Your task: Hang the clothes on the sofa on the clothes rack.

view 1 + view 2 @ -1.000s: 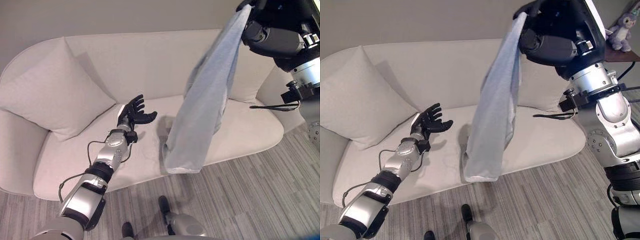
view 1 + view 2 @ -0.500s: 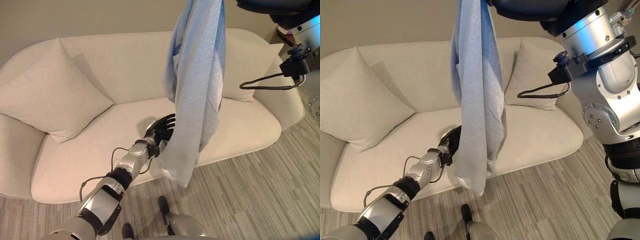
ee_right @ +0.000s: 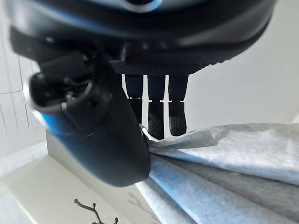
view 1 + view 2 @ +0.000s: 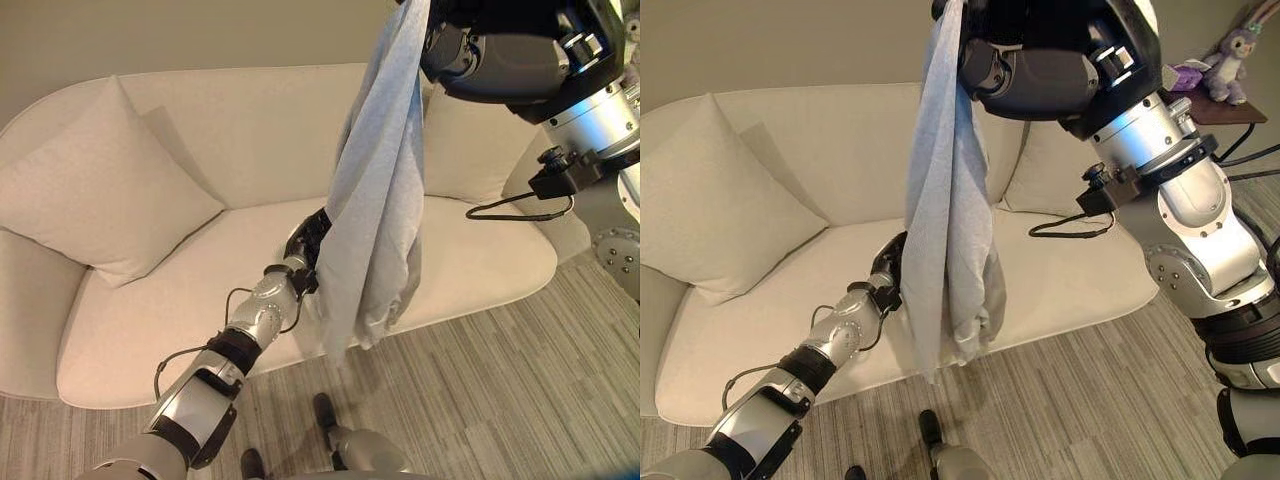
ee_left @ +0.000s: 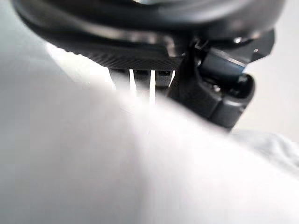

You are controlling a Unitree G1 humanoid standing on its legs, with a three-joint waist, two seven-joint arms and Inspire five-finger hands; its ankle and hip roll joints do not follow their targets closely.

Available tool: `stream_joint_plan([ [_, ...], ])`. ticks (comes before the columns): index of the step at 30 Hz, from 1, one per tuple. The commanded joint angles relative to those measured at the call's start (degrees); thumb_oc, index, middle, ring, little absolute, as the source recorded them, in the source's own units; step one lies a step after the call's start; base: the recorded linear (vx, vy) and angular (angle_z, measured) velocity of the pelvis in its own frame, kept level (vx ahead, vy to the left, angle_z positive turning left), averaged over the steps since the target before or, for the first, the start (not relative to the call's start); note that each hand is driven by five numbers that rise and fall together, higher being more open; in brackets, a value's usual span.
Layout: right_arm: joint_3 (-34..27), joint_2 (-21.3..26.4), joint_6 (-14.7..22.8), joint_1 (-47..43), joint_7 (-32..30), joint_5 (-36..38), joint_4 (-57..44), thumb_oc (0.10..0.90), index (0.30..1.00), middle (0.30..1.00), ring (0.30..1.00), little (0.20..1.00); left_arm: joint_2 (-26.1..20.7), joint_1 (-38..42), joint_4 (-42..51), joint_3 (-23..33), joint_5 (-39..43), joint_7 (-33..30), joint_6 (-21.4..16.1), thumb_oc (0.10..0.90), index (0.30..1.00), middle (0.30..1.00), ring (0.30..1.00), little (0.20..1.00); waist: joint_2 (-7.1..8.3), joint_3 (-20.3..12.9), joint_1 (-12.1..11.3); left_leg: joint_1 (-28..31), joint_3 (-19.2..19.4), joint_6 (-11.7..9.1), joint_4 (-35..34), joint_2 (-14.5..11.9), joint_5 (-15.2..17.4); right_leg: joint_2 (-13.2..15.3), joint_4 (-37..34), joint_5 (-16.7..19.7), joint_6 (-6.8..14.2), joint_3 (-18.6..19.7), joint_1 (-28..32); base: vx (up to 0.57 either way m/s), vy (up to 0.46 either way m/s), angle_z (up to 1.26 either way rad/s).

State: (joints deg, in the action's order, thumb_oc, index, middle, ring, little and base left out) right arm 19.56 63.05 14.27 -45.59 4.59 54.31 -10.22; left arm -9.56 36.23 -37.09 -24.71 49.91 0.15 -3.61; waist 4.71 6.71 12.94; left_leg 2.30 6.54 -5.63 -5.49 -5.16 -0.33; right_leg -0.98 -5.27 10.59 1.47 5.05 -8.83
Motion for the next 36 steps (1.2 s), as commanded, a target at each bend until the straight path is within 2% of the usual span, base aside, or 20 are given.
stream_joint_plan([
  [1, -7.4, -2.6, 5.3, -3.2, -1.9, -0.1, -0.9, 0.400, 0.300, 0.300, 0.300, 0.300, 1.1, 7.8, 3.9, -0.8, 1.9, 1.0, -7.1, 0.400, 0.300, 0.300, 0.300, 0.300, -0.07, -5.7, -1.6, 1.5, -1.2, -0.7, 0.5, 1.3, 4.4, 4.0, 0.3, -5.5, 3.8, -4.4, 1.9, 0.00, 0.000, 0.00],
  [5, -6.4, -2.6, 4.9, -4.6, -2.3, -1.0, 1.4, 0.400, 0.300, 0.300, 0.300, 0.300, 0.4, 7.5, 3.8, -0.5, 1.8, 0.9, -7.3, 0.400, 0.300, 0.300, 0.300, 0.300, -0.21, -5.7, -2.1, 1.6, -1.3, -0.7, 0.5, 1.4, 4.3, 4.1, 0.3, -5.4, 3.8, -4.3, 2.2, 0.00, -0.002, 0.03],
  [7, -7.0, -2.5, 4.5, -5.9, -2.7, -0.5, 5.9, 0.400, 0.300, 0.300, 0.300, 0.300, -1.3, 7.4, 3.3, 0.2, 1.0, 0.8, -7.5, 0.400, 0.300, 0.300, 0.300, 0.300, -0.44, -5.9, -2.8, 1.8, -1.5, -0.8, 0.5, 1.3, 4.2, 4.2, 0.3, -5.4, 3.9, -4.5, 2.9, -0.01, -0.009, 0.05],
  [12, -8.2, -2.9, 4.0, -5.5, -2.9, -0.4, 9.4, 0.400, 0.300, 0.300, 0.300, 0.300, -3.2, 7.3, 4.0, 0.8, -1.0, 0.3, -7.8, 0.400, 0.300, 0.300, 0.300, 0.300, -0.74, -5.8, -3.6, 2.1, -1.7, -0.9, 0.5, 1.2, 4.1, 4.4, 0.3, -5.5, 4.0, -4.9, 3.5, -0.01, -0.009, 0.08],
  [13, -9.9, -3.4, 3.5, -4.6, -3.1, -0.3, 12.4, 0.400, 0.300, 0.300, 0.300, 0.300, -5.4, 7.1, 4.2, 1.6, -3.0, -0.2, -7.8, 0.400, 0.300, 0.300, 0.300, 0.300, -0.87, -5.9, -4.4, 2.2, -1.9, -1.0, 0.5, 1.1, 4.0, 4.5, 0.3, -5.5, 4.1, -5.3, 4.1, -0.02, -0.033, 0.08],
  [16, -11.2, -3.4, 3.4, -4.2, -3.1, 0.0, 14.3, 0.400, 0.300, 0.300, 0.300, 0.300, -7.3, 6.8, 4.4, 2.2, -4.7, -0.8, -7.9, 0.400, 0.300, 0.300, 0.300, 0.300, -0.92, -6.0, -4.8, 2.5, -2.1, -1.2, 0.5, 1.1, 3.9, 4.7, 0.3, -5.4, 4.1, -5.6, 4.6, 0.00, -0.025, 0.19],
  [17, -12.6, -3.1, 3.4, -3.6, -3.1, 0.0, 15.9, 0.400, 0.300, 0.300, 0.300, 0.300, -9.7, 6.4, 4.8, 3.3, -6.8, -1.4, -8.1, 0.400, 0.300, 0.300, 0.300, 0.300, -1.00, -6.2, -5.4, 2.5, -2.2, -1.2, 0.5, 1.1, 3.7, 4.7, 0.3, -5.5, 4.1, -5.8, 5.0, -0.03, -0.054, 0.19],
  [18, -14.6, -3.0, 3.2, -2.6, -3.0, 0.3, 17.2, 0.400, 0.300, 0.300, 0.300, 0.300, -12.3, 5.5, 5.6, 5.5, -7.2, -1.8, -8.4, 0.400, 0.300, 0.300, 0.300, 0.300, -1.07, -6.4, -6.1, 2.5, -2.5, -1.3, 0.5, 1.2, 3.0, 5.1, 0.3, -5.1, 4.1, -6.1, 5.3, -0.04, -0.047, 0.12],
  [22, -16.2, -3.4, 2.5, -1.0, -2.1, 0.1, 18.2, 0.400, 0.300, 0.300, 0.300, 0.300, -15.8, 4.5, 6.5, 9.0, -6.4, -2.0, -9.1, 0.400, 0.300, 0.300, 0.300, 0.300, -1.30, -6.8, -7.1, 2.9, -2.8, -1.5, 0.5, 1.1, 2.8, 5.3, 0.3, -5.3, 4.1, -6.6, 6.2, 0.00, -0.037, 0.17],
  [25, -15.5, -3.5, 1.6, -0.6, -1.6, -1.6, 18.5, 0.400, 0.300, 0.300, 0.300, 0.300, -18.7, 4.4, 7.7, 10.6, -6.7, -2.5, -9.6, 0.400, 0.300, 0.300, 0.300, 0.300, -1.47, -6.8, -7.8, 3.2, -3.1, -1.7, 0.5, 1.1, 2.6, 5.5, 0.3, -5.2, 4.1, -6.8, 6.8, -0.01, -0.015, 0.10],
  [30, -12.9, -5.0, 0.6, -1.5, 2.0, 0.6, 17.4, 0.400, 0.300, 0.300, 0.300, 0.300, -19.6, 3.1, 9.1, 10.5, -6.2, -1.1, -9.3, 0.400, 0.300, 0.300, 0.300, 0.300, -1.47, -6.9, -8.9, 3.4, -4.0, -2.0, 0.5, 1.0, 2.2, 5.9, 0.3, -5.3, 4.0, -7.6, 7.9, -0.01, -0.005, 0.16],
  [31, -10.9, -5.6, 0.2, -3.3, 3.6, 1.9, 15.9, 0.400, 0.300, 0.300, 0.300, 0.300, -18.3, 3.1, 8.1, 8.8, -5.8, 0.2, -8.6, 0.651, 0.676, 0.676, 0.676, 0.676, -1.24, -6.9, -9.0, 3.4, -4.3, -2.1, 0.5, 1.0, 2.1, 5.9, 0.3, -5.2, 3.9, -7.6, 8.1, 0.00, 0.004, 0.19],
  [32, -10.9, -5.6, 0.2, -3.4, 3.6, 1.9, 15.9, 0.400, 0.300, 0.300, 0.300, 0.300, -18.3, 3.2, 8.0, 8.8, -5.8, 0.3, -8.6, 0.800, 0.900, 0.900, 0.900, 0.900, -1.26, -6.9, -9.0, 3.4, -4.3, -2.1, 0.5, 1.0, 2.1, 5.9, 0.3, -5.2, 3.9, -7.6, 8.1, 0.01, 0.012, 0.19],
  [35, -6.8, -5.7, 0.3, -7.9, 5.2, 3.7, 11.8, 0.400, 0.300, 0.300, 0.300, 0.300, -13.7, 4.2, 5.0, 2.7, -3.8, 4.8, -5.6, 0.800, 0.900, 0.900, 0.900, 0.900, -0.96, -6.6, -8.5, 3.5, -4.5, -2.3, 0.5, 0.7, 2.4, 5.7, 0.3, -5.4, 4.0, -7.7, 8.3, 0.03, 0.008, 0.12],
  [36, -6.8, -5.7, 0.3, -8.0, 5.2, 3.7, 11.8, 0.400, 0.300, 0.300, 0.300, 0.300, -13.7, 4.2, 5.0, 2.7, -3.8, 4.8, -5.6, 0.800, 0.900, 0.900, 0.900, 0.900, -0.97, -6.6, -8.5, 3.6, -4.5, -2.3, 0.5, 0.7, 2.4, 5.7, 0.3, -5.4, 4.0, -7.7, 8.3, 0.03, 0.004, 0.03],
])
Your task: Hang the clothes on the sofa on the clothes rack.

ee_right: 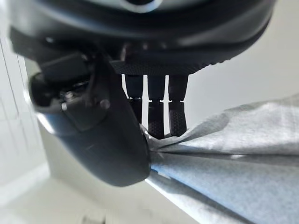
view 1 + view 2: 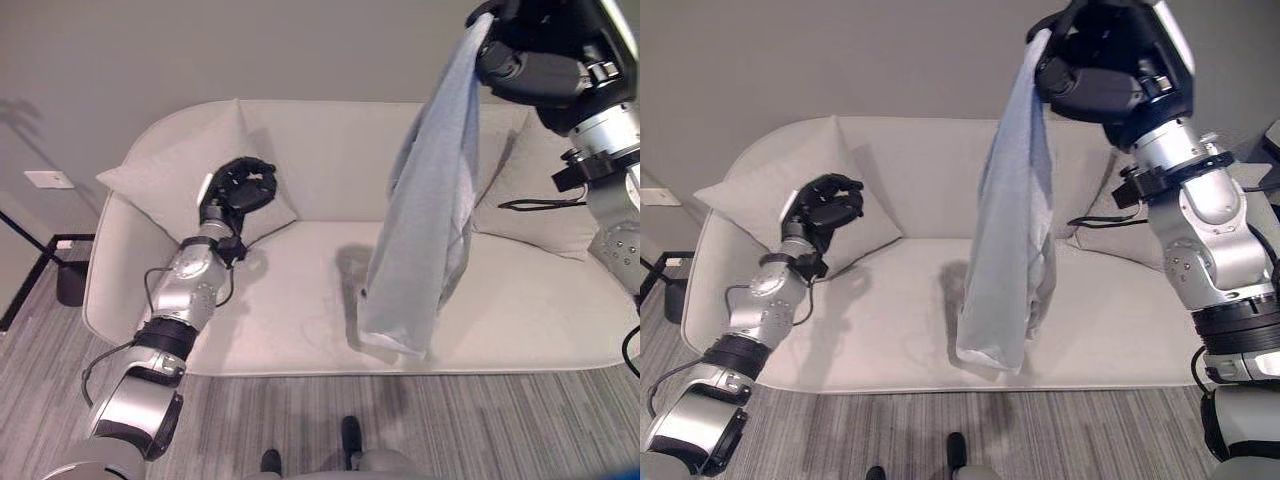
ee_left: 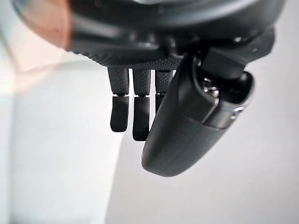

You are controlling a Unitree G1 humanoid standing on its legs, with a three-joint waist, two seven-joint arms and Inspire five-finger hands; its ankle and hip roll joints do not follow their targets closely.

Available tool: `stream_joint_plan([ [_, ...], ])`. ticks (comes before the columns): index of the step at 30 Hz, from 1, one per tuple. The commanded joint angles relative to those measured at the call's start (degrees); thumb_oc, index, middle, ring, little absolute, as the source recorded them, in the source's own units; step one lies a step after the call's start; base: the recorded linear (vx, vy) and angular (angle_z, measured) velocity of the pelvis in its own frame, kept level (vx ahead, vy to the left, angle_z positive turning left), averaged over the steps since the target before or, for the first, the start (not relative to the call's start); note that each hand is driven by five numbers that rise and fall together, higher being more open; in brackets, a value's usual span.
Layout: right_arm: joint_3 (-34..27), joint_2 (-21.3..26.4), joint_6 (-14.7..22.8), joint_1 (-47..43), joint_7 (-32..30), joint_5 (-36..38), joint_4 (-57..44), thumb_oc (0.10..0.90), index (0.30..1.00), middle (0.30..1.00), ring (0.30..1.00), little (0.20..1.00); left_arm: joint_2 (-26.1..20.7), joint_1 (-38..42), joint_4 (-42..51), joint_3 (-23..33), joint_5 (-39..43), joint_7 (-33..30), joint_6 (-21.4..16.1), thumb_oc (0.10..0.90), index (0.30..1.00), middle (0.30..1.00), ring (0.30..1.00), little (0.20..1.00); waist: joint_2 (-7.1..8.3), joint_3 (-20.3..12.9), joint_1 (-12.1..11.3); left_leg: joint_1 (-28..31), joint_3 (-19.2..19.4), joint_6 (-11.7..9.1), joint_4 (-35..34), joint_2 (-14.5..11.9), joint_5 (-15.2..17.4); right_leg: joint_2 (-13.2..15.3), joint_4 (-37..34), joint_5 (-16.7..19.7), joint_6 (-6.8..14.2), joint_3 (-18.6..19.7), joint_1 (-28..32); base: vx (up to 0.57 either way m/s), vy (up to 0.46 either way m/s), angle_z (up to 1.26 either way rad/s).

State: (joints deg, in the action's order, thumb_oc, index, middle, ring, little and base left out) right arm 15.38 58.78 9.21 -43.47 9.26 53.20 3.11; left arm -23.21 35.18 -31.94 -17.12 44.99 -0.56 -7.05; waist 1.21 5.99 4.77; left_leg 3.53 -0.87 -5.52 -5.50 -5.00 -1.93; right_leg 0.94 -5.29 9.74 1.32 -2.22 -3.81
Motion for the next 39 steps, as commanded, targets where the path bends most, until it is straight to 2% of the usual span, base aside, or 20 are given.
stream_joint_plan([
  [1, -1.6, -1.6, 5.7, -11.1, 0.7, 5.2, -2.7, 0.400, 0.300, 0.300, 0.300, 0.300, 1.2, 5.6, -1.0, -6.6, 1.8, 7.0, -1.1, 0.800, 0.900, 0.900, 0.900, 0.900, 2.66, -5.7, 0.0, 2.2, 3.0, -2.4, 0.5, 0.5, 4.0, 3.7, 0.3, -4.4, 4.2, -0.4, 3.1, 0.00, 0.000, 0.00],
  [2, 0.1, -1.7, 6.2, -13.7, 1.1, 5.9, -3.7, 0.400, 0.300, 0.300, 0.300, 0.300, 2.7, 6.0, -3.7, -9.7, 1.5, 10.2, 0.8, 0.800, 0.900, 0.900, 0.900, 0.900, 2.77, -5.5, 0.7, 1.8, 3.3, -2.3, 0.5, 0.5, 4.0, 3.6, 0.3, -4.2, 4.4, -0.2, 2.4, 0.00, 0.000, 0.00],
  [6, 3.9, -3.4, 7.8, -19.3, 0.1, 5.6, -7.9, 0.400, 0.300, 0.300, 0.300, 0.300, 6.1, 8.2, -8.8, -12.9, 1.5, 12.7, 2.8, 0.800, 0.900, 0.900, 0.900, 0.900, 2.63, -4.2, 2.1, 0.5, 4.3, -2.3, 0.5, 0.3, 3.8, 3.3, 0.3, -3.5, 4.7, 0.7, 0.2, -0.04, -0.005, -0.09],
  [10, 6.2, -4.0, 8.6, -23.3, -0.7, 5.0, -10.9, 0.400, 0.300, 0.300, 0.300, 0.300, 7.7, 9.6, -11.2, -13.8, 1.1, 14.1, 3.5, 0.800, 0.900, 0.900, 0.900, 0.900, 2.42, -3.3, 3.1, -0.8, 5.2, -2.2, 0.5, 0.2, 3.7, 2.8, 0.3, -2.9, 5.1, 1.7, -1.6, -0.07, -0.009, -0.24],
  [12, 8.1, -5.7, 9.8, -27.5, -0.8, 3.1, -15.3, 0.400, 0.300, 0.300, 0.300, 0.300, 8.7, 10.4, -12.3, -13.4, 2.4, 15.5, 3.7, 0.800, 0.900, 0.900, 0.900, 0.900, 2.32, -1.8, 4.2, -2.7, 6.3, -2.0, 0.5, 0.3, 3.3, 2.2, 0.3, -2.1, 5.3, 3.0, -4.3, -0.10, -0.013, -0.31],
  [13, 8.2, -5.7, 9.8, -27.6, -0.9, 3.1, -15.4, 0.400, 0.300, 0.300, 0.300, 0.300, 8.7, 10.5, -12.3, -13.3, 2.4, 15.5, 3.7, 0.800, 0.900, 0.900, 0.900, 0.900, 2.28, -1.8, 4.2, -2.7, 6.3, -2.0, 0.5, 0.3, 3.3, 2.2, 0.3, -2.0, 5.3, 3.1, -4.4, -0.06, -0.010, -0.45],
  [16, 7.5, -7.2, 10.6, -28.4, -1.0, 0.9, -20.0, 0.400, 0.300, 0.300, 0.300, 0.300, 10.5, 9.2, -7.6, -11.2, 9.0, 16.4, 3.3, 0.800, 0.900, 0.900, 0.900, 0.900, 2.30, -0.5, 4.1, -3.4, 6.7, -1.7, 0.5, 0.7, 3.3, 2.0, 0.3, -1.5, 5.3, 4.1, -5.4, 0.01, -0.007, -0.26],
  [18, 8.7, -6.6, 10.5, -30.2, -1.3, 0.9, -18.0, 0.400, 0.300, 0.300, 0.300, 0.300, 11.2, 8.7, -4.7, -10.8, 12.3, 16.4, 2.6, 0.800, 0.900, 0.900, 0.900, 0.900, 2.50, 0.0, 3.5, -3.4, 6.2, -1.7, 0.5, 0.8, 3.3, 2.1, 0.3, -1.6, 5.2, 4.1, -5.2, 0.01, -0.009, -0.03],
  [25, 8.1, -4.5, 11.1, -30.1, -0.1, 2.1, -18.5, 0.400, 0.300, 0.300, 0.300, 0.300, 10.5, 7.2, -3.4, -9.1, 13.8, 17.2, 2.0, 0.800, 0.900, 0.900, 0.900, 0.900, 2.50, 0.3, 3.1, -2.8, 5.9, -1.8, 0.5, 0.9, 3.7, 2.2, 0.3, -1.8, 5.2, 4.0, -4.6, 0.02, -0.010, 0.02],
  [30, 7.7, -3.7, 11.2, -29.9, 0.4, 3.1, -18.8, 0.400, 0.300, 0.300, 0.300, 0.300, 10.8, 6.0, -4.8, -5.5, 15.8, 16.8, 1.0, 0.800, 0.900, 0.900, 0.900, 0.900, 2.33, 0.5, 2.9, -2.5, 5.7, -1.8, 0.5, 0.8, 4.0, 2.3, 0.3, -2.0, 5.1, 3.9, -4.3, 0.01, -0.002, 0.00],
  [37, 8.6, -2.9, 11.4, -31.4, 0.2, 3.9, -17.6, 0.400, 0.300, 0.300, 0.300, 0.300, 10.5, 5.6, -4.3, -5.9, 16.1, 17.3, 1.1, 0.800, 0.900, 0.900, 0.900, 0.900, 2.29, 0.9, 2.8, -2.5, 5.7, -1.8, 0.5, 0.7, 4.0, 2.2, 0.3, -2.0, 5.1, 3.8, -4.4, 0.00, 0.000, 0.01],
  [39, 8.8, -2.3, 11.6, -32.0, 0.3, 4.4, -17.0, 0.400, 0.300, 0.300, 0.300, 0.300, 10.6, 4.8, -3.7, -6.6, 16.2, 19.2, 2.3, 0.800, 0.900, 0.900, 0.900, 0.900, 2.31, 1.1, 2.8, -2.5, 5.6, -1.7, 0.5, 0.7, 4.1, 2.3, 0.3, -2.0, 5.1, 3.9, -4.3, 0.00, 0.000, 0.00],
])
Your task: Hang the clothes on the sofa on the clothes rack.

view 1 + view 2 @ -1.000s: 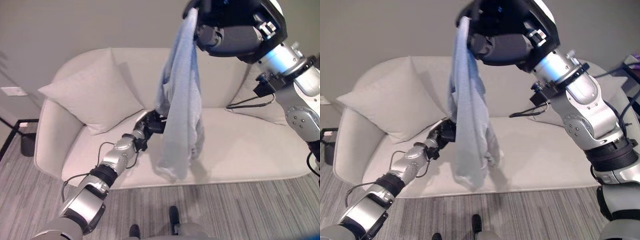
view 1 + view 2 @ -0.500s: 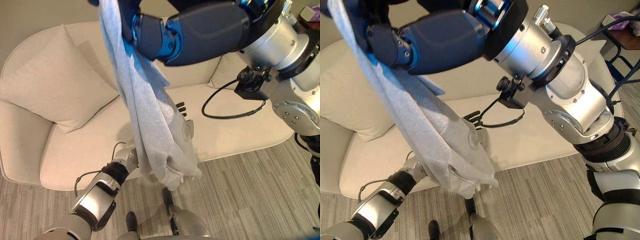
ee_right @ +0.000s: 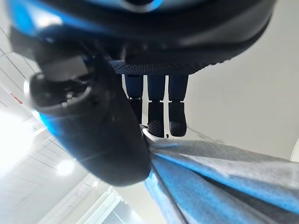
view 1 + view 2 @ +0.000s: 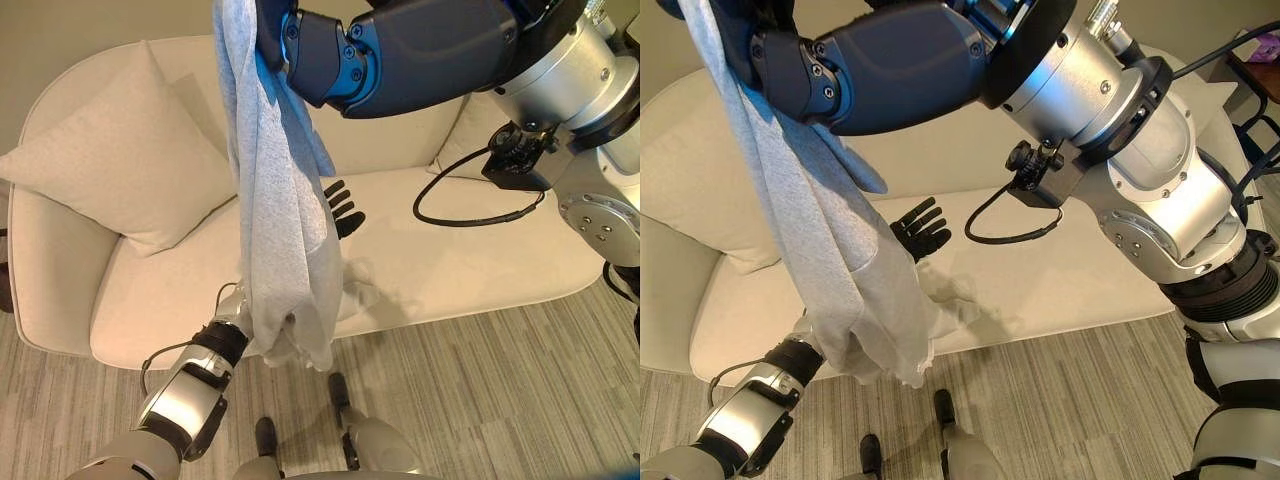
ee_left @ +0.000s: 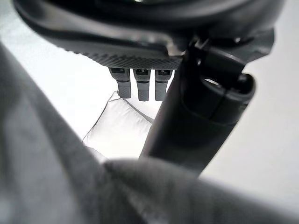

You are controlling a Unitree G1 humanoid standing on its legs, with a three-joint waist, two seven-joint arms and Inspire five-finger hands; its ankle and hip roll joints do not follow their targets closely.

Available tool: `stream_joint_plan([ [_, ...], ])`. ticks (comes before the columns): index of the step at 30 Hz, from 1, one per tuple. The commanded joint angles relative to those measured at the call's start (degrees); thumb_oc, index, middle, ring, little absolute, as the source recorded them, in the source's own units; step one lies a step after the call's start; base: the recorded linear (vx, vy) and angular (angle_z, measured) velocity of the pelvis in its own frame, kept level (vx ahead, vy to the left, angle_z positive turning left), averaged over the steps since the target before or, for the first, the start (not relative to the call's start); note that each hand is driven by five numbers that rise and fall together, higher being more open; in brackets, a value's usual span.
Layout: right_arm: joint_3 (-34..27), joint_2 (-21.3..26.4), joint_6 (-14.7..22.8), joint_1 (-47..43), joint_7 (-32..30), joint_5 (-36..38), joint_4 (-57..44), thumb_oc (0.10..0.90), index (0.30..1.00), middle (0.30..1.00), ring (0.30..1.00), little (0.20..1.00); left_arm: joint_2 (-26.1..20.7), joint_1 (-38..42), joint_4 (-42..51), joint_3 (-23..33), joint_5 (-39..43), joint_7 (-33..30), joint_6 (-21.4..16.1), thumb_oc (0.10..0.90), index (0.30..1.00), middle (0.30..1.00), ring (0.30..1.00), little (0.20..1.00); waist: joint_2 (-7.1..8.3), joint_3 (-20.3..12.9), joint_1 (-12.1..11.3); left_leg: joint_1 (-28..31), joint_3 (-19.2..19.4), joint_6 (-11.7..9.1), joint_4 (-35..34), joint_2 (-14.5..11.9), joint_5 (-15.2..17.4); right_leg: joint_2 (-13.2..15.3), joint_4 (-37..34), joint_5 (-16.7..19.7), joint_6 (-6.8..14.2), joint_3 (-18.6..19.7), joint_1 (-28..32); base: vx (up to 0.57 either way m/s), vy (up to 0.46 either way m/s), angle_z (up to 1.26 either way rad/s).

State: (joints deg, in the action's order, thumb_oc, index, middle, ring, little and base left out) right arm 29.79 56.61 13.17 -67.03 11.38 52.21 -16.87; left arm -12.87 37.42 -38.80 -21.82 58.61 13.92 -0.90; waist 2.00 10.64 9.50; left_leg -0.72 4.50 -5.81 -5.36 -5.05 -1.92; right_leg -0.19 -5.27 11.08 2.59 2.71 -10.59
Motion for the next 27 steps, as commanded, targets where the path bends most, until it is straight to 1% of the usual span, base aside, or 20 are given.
stream_joint_plan([
  [1, -6.5, 0.0, 7.8, -7.7, -1.1, 6.3, 2.4, 0.400, 0.300, 0.300, 0.300, 0.300, 0.4, 2.0, 3.3, -1.1, 3.7, 6.2, -3.5, 0.800, 0.900, 0.900, 0.900, 0.900, 1.65, -3.3, -1.9, 1.7, 0.2, -1.4, 0.4, 0.8, 4.1, 3.3, 0.3, -3.3, 3.8, -1.0, 2.4, 0.00, 0.000, 0.00],
  [3, -7.5, 2.0, 8.0, -6.8, -0.6, 6.6, 2.2, 0.400, 0.300, 0.300, 0.300, 0.300, -0.2, -0.6, 2.9, -0.7, 2.5, 7.4, -3.6, 0.800, 0.900, 0.900, 0.900, 0.900, 1.95, -2.8, -2.0, 1.4, 0.0, -1.4, 0.4, 0.8, 4.1, 3.3, 0.3, -3.2, 3.8, -0.9, 2.0, 0.00, 0.000, 0.00],
  [4, -7.2, 2.9, 7.9, -7.2, -0.5, 6.6, 2.3, 0.400, 0.300, 0.300, 0.300, 0.300, -0.7, -1.2, 2.3, -1.0, 1.7, 8.1, -3.1, 0.800, 0.900, 0.900, 0.900, 0.900, 2.12, -2.5, -2.1, 1.1, 0.1, -1.4, 0.4, 0.7, 4.0, 3.2, 0.3, -3.0, 3.8, -0.8, 1.6, -0.03, -0.008, 0.00],
  [7, -6.5, 4.8, 7.8, -8.5, -0.1, 7.0, 3.0, 0.400, 0.300, 0.300, 0.300, 0.300, -3.1, -0.9, 1.7, -0.7, 1.1, 9.6, -2.1, 0.800, 0.900, 0.900, 0.900, 0.900, 2.22, -2.1, -2.0, 0.9, 0.5, -1.4, 0.4, 0.6, 4.0, 3.0, 0.3, -2.8, 3.8, -0.6, 1.1, 0.00, -0.002, -0.05],
  [8, -7.1, 5.7, 8.1, -8.7, -0.2, 7.4, 3.6, 0.400, 0.300, 0.300, 0.300, 0.300, -4.5, -1.4, 1.5, -0.2, 1.0, 10.1, -2.0, 0.800, 0.900, 0.900, 0.900, 0.900, 2.18, -1.9, -2.0, 0.7, 0.6, -1.4, 0.4, 0.6, 4.0, 3.0, 0.3, -2.7, 3.8, -0.5, 0.9, 0.01, 0.012, -0.10],
  [11, -9.1, 8.2, 9.2, -9.0, -0.6, 7.8, 4.1, 0.400, 0.300, 0.300, 0.300, 0.300, -6.1, -2.4, 1.2, 1.4, 1.6, 10.4, -2.2, 0.800, 0.900, 0.900, 0.900, 0.900, 2.15, -1.4, -1.9, 0.3, 0.6, -1.4, 0.4, 0.5, 3.9, 3.0, 0.3, -2.7, 3.8, -0.7, 0.6, 0.00, 0.004, -0.03],
  [13, -12.2, 12.1, 10.7, -8.6, -1.3, 9.5, 5.8, 0.400, 0.300, 0.300, 0.300, 0.300, -7.2, -4.1, 1.4, 3.3, 2.5, 10.6, -2.5, 0.800, 0.900, 0.900, 0.900, 0.900, 2.55, -0.9, -1.7, -0.1, 0.3, -1.5, 0.4, 0.4, 4.0, 3.0, 0.3, -2.7, 3.7, -1.0, 0.3, 0.00, -0.002, 0.05],
  [14, -12.1, 12.1, 10.7, -8.7, -1.2, 9.5, 5.8, 0.400, 0.300, 0.300, 0.300, 0.300, -7.2, -4.1, 1.4, 3.3, 2.5, 10.6, -2.5, 0.800, 0.900, 0.900, 0.900, 0.900, 2.55, -0.9, -1.7, -0.1, 0.3, -1.5, 0.4, 0.4, 4.0, 3.0, 0.3, -2.7, 3.7, -1.0, 0.3, -0.02, -0.007, 0.06],
  [15, -11.8, 15.1, 11.0, -9.6, -1.4, 10.5, 7.1, 0.400, 0.300, 0.300, 0.300, 0.300, -7.7, -5.0, 1.6, 4.7, 3.1, 10.0, -3.1, 0.800, 0.900, 0.900, 0.900, 0.900, 3.10, -0.5, -1.5, -0.2, 0.2, -1.5, 0.4, 0.3, 3.9, 2.8, 0.3, -2.6, 3.6, -0.9, 0.1, -0.01, -0.008, 0.04],
  [16, -11.6, 15.2, 11.0, -9.8, -1.3, 10.6, 7.3, 0.400, 0.300, 0.300, 0.300, 0.300, -7.7, -4.9, 1.6, 4.7, 3.1, 10.0, -3.1, 0.800, 0.900, 0.900, 0.900, 0.900, 3.08, -0.5, -1.5, -0.2, 0.2, -1.5, 0.4, 0.3, 3.9, 2.8, 0.3, -2.6, 3.6, -0.9, 0.1, 0.00, 0.000, 0.00],
  [17, -11.7, 16.4, 11.3, -10.3, -1.6, 11.0, 8.1, 0.400, 0.300, 0.300, 0.300, 0.300, -7.7, -5.2, 1.3, 5.3, 3.1, 9.6, -3.4, 0.800, 0.900, 0.900, 0.900, 0.900, 3.37, -0.4, -1.3, -0.2, 0.3, -1.6, 0.4, 0.2, 3.9, 2.6, 0.3, -2.6, 3.5, -0.9, -0.1, 0.00, 0.000, 0.00],
  [21, -12.2, 17.5, 12.1, -11.3, -1.8, 11.8, 9.5, 0.400, 0.300, 0.300, 0.300, 0.300, -7.6, -5.8, 1.0, 6.3, 3.1, 9.3, -3.8, 0.800, 0.900, 0.900, 0.900, 0.900, 3.53, -0.5, -1.1, -0.2, 0.5, -1.6, 0.4, 0.1, 4.1, 2.5, 0.3, -2.6, 3.5, -0.7, -0.3, 0.00, -0.005, -0.03],
  [23, -13.6, 18.0, 12.7, -10.8, -1.9, 13.4, 11.6, 0.400, 0.300, 0.300, 0.300, 0.300, -7.0, -6.3, 0.9, 8.1, 4.1, 8.6, -4.4, 0.800, 0.900, 0.900, 0.900, 0.900, 3.69, -0.3, -1.0, -0.4, 0.6, -1.6, 0.4, 0.0, 4.1, 2.3, 0.3, -2.5, 3.6, -0.6, -0.6, -0.01, -0.014, -0.06],
  [25, -13.6, 19.3, 11.9, -9.3, -1.6, 14.4, 13.9, 0.400, 0.300, 0.300, 0.300, 0.300, -5.8, -7.0, 1.7, 10.5, 6.2, 7.4, -5.7, 0.800, 0.900, 0.900, 0.900, 0.900, 4.30, 0.6, -1.1, -0.6, 0.9, -1.7, 0.4, -0.1, 4.0, 2.2, 0.3, -2.3, 3.6, -0.3, -1.1, -0.04, -0.011, -0.10],
  [27, -14.0, 19.5, 11.7, -8.6, -1.5, 14.5, 13.9, 0.400, 0.300, 0.300, 0.300, 0.300, -5.5, -7.3, 2.1, 11.1, 6.6, 7.1, -6.2, 0.800, 0.900, 0.900, 0.900, 0.900, 4.30, 0.8, -1.1, -0.6, 0.9, -1.7, 0.4, -0.1, 4.0, 2.1, 0.3, -2.3, 3.5, -0.2, -1.1, -0.02, -0.006, -0.08],
])
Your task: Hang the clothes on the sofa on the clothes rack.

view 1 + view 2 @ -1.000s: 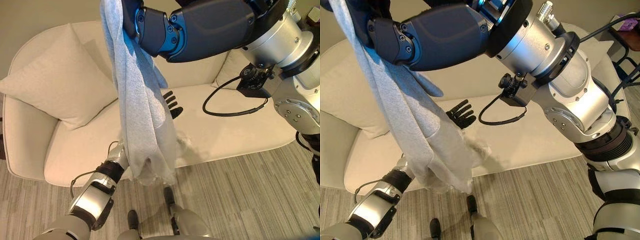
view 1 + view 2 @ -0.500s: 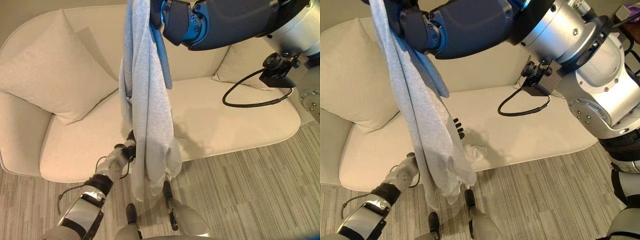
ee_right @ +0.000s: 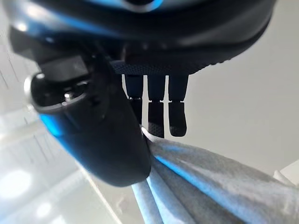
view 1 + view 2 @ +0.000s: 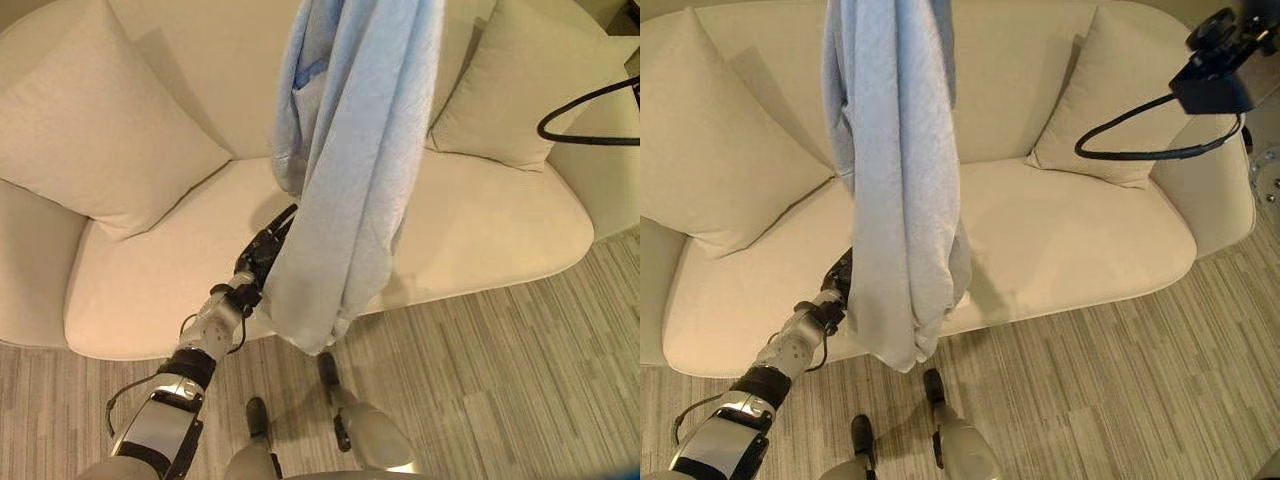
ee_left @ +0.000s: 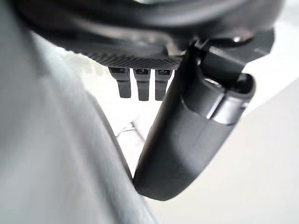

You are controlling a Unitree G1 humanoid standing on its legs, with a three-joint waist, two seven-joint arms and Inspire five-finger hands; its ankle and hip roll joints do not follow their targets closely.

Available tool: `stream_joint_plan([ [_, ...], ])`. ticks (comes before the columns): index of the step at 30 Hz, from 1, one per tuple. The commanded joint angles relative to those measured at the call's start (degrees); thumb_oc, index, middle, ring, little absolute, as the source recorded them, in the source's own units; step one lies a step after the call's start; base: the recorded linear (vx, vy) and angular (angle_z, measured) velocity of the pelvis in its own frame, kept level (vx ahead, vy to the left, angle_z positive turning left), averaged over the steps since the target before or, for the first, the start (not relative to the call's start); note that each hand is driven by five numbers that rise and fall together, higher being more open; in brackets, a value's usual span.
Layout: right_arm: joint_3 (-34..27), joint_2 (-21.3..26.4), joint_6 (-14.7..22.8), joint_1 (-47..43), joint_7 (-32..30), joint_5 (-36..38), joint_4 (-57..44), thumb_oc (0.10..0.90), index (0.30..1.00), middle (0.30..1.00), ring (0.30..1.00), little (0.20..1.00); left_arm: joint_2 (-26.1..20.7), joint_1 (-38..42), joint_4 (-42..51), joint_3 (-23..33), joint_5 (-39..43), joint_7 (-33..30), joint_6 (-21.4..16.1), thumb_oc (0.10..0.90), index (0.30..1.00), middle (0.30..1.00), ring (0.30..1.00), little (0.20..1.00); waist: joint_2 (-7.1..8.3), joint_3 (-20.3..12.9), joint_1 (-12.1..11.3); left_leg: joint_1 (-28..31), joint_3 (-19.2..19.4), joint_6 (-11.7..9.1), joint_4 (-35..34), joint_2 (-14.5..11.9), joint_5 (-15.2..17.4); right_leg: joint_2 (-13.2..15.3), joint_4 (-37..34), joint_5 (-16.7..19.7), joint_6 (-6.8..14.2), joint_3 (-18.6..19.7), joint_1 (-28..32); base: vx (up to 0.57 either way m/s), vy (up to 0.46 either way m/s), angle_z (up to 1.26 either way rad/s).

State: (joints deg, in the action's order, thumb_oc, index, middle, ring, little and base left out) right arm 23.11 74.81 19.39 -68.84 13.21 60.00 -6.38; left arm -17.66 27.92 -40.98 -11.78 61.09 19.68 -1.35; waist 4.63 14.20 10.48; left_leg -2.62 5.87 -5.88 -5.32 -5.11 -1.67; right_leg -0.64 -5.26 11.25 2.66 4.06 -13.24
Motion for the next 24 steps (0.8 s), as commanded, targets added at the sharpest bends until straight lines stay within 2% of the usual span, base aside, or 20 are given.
stream_joint_plan([
  [1, -8.7, 2.3, 4.7, -3.6, -2.8, 7.3, 4.6, 0.400, 0.300, 0.300, 0.300, 0.300, 0.2, 1.7, 4.9, 2.5, 5.1, 0.6, -6.6, 0.800, 0.900, 0.900, 0.900, 0.900, 1.87, -2.2, -1.9, 1.1, -0.4, -1.7, 0.3, -0.2, 3.6, 2.5, 0.3, -2.4, 3.4, -1.6, 1.4, -0.02, -0.009, -0.06],
  [5, -13.1, 6.4, 0.8, 8.1, -0.1, 7.0, 5.6, 0.400, 0.300, 0.300, 0.300, 0.300, 1.5, 0.5, 5.8, 6.8, 6.8, -0.5, -8.2, 0.800, 0.900, 0.900, 0.900, 0.900, 2.57, -1.0, -0.9, 1.0, -0.2, -1.8, 0.3, -0.3, 3.5, 2.4, 0.3, -2.2, 3.4, -1.4, 1.2, -0.01, -0.004, -0.01],
  [6, -15.9, 7.0, 0.1, 12.6, 0.6, 7.2, 5.8, 0.400, 0.300, 0.300, 0.300, 0.300, 1.8, 0.4, 5.9, 7.5, 7.2, -0.9, -8.6, 0.800, 0.900, 0.900, 0.900, 0.900, 2.76, -0.8, -0.7, 1.1, -0.2, -1.9, 0.3, -0.3, 3.4, 2.4, 0.3, -2.2, 3.4, -1.5, 1.3, 0.00, 0.000, 0.00],
  [7, -12.0, 4.1, 0.3, 16.8, -3.1, -2.9, 7.2, 0.400, 0.300, 0.300, 0.300, 0.300, 3.0, 0.2, 3.6, 6.1, 5.9, -1.6, -6.5, 0.800, 0.900, 0.900, 0.900, 0.900, 3.14, 0.2, -1.5, 1.4, -0.2, -1.8, 0.3, -0.4, 3.6, 2.3, 0.3, -2.3, 3.3, -1.6, 1.7, -0.04, -0.025, -0.04],
  [8, -21.0, 3.7, -3.4, 23.7, 0.3, -1.0, 5.8, 0.400, 0.300, 0.300, 0.300, 0.300, 2.9, -0.5, 3.2, 8.7, 5.5, -1.3, -7.8, 0.800, 0.900, 0.900, 0.900, 0.900, 2.97, 0.6, -0.4, 1.2, -0.4, -1.7, 0.3, -0.2, 3.3, 2.6, 0.3, -2.2, 3.3, -1.7, 1.6, -0.04, -0.026, -0.04],
  [9, -24.7, 3.0, -3.9, 26.7, 2.3, 3.0, 6.4, 0.400, 0.300, 0.300, 0.300, 0.300, 3.5, 0.5, 2.2, 9.3, 6.6, -1.1, -7.7, 0.800, 0.900, 0.900, 0.900, 0.900, 3.17, 0.8, -0.2, 1.3, -0.4, -1.8, 0.3, -0.3, 3.3, 2.6, 0.3, -2.3, 3.3, -1.7, 1.7, 0.00, 0.000, 0.00],
  [10, -26.6, 3.1, -3.9, 28.5, 2.8, 3.4, 6.3, 0.400, 0.300, 0.300, 0.300, 0.300, 3.3, 0.7, 2.0, 8.8, 6.7, -1.0, -7.7, 0.800, 0.900, 0.900, 0.900, 0.900, 3.39, 1.0, -0.6, 1.3, -0.5, -1.8, 0.3, -0.3, 3.3, 2.6, 0.3, -2.3, 3.3, -1.8, 1.7, 0.00, -0.005, 0.10],
  [11, -25.5, 2.6, -1.8, 29.7, 3.2, 3.9, 7.5, 0.400, 0.300, 0.300, 0.300, 0.300, 4.1, 1.6, 1.6, 8.6, 7.2, -1.1, -7.6, 0.800, 0.900, 0.900, 0.900, 0.900, 3.55, 1.2, -0.8, 1.4, -0.5, -1.8, 0.3, -0.3, 3.2, 2.6, 0.3, -2.2, 3.3, -1.7, 1.8, -0.01, 0.002, 0.09],
  [13, -26.1, 1.4, -1.9, 31.5, 2.8, 3.3, 8.6, 0.400, 0.300, 0.300, 0.300, 0.300, 4.3, 1.7, 1.0, 9.0, 6.9, -1.7, -8.6, 0.800, 0.900, 0.900, 0.900, 0.900, 3.40, 1.5, -0.5, 1.6, -0.3, -1.8, 0.3, -0.3, 3.3, 2.5, 0.3, -2.3, 3.4, -1.5, 1.9, -0.01, 0.004, 0.00],
  [15, -22.4, 0.9, -2.1, 29.0, 2.2, 2.5, 9.7, 0.400, 0.300, 0.300, 0.300, 0.300, 4.4, 3.1, 0.5, 7.9, 7.4, -2.1, -8.7, 0.800, 0.900, 0.900, 0.900, 0.900, 3.47, 1.7, -1.1, 1.9, -0.3, -1.8, 0.3, -0.2, 3.4, 2.5, 0.3, -2.2, 3.5, -1.6, 2.0, 0.00, 0.006, -0.04],
  [17, -19.9, 0.0, -2.4, 27.1, 2.4, 2.5, 9.3, 0.400, 0.300, 0.300, 0.300, 0.300, 4.3, 4.2, 0.5, 7.8, 7.2, -2.4, -9.1, 0.800, 0.900, 0.900, 0.900, 0.900, 3.07, 1.8, -0.8, 2.2, -0.1, -1.8, 0.3, -0.2, 3.6, 2.5, 0.3, -2.3, 3.5, -1.4, 2.2, 0.01, 0.013, -0.08],
  [19, -19.7, -0.3, -2.5, 26.6, 2.7, 3.2, 8.9, 0.400, 0.300, 0.300, 0.300, 0.300, 4.2, 4.3, 0.4, 8.0, 7.1, -2.3, -9.0, 0.800, 0.900, 0.900, 0.900, 0.900, 2.81, 1.8, -0.3, 2.2, 0.1, -1.8, 0.3, -0.2, 3.6, 2.5, 0.3, -2.3, 3.6, -1.4, 2.3, 0.00, 0.006, -0.03],
  [22, -17.2, -0.7, -3.1, 24.8, 3.3, 2.6, 8.1, 0.400, 0.300, 0.300, 0.300, 0.300, 4.3, 4.7, 0.6, 6.5, 5.6, -1.9, -8.8, 0.800, 0.900, 0.900, 0.900, 0.900, 2.69, 1.8, -0.3, 2.2, 0.0, -1.8, 0.3, -0.2, 3.6, 2.6, 0.3, -2.3, 3.5, -1.4, 2.4, 0.00, 0.000, 0.00],
  [24, -13.5, -0.4, -3.4, 22.1, 4.0, 1.0, 6.2, 0.400, 0.300, 0.300, 0.300, 0.300, 4.0, 5.5, 0.3, 3.0, 1.7, -1.3, -8.3, 0.800, 0.900, 0.900, 0.900, 0.900, 2.83, 2.0, -0.5, 2.1, -0.1, -1.8, 0.3, -0.1, 3.5, 2.7, 0.3, -2.2, 3.6, -1.5, 2.2, 0.00, 0.000, 0.00],
])
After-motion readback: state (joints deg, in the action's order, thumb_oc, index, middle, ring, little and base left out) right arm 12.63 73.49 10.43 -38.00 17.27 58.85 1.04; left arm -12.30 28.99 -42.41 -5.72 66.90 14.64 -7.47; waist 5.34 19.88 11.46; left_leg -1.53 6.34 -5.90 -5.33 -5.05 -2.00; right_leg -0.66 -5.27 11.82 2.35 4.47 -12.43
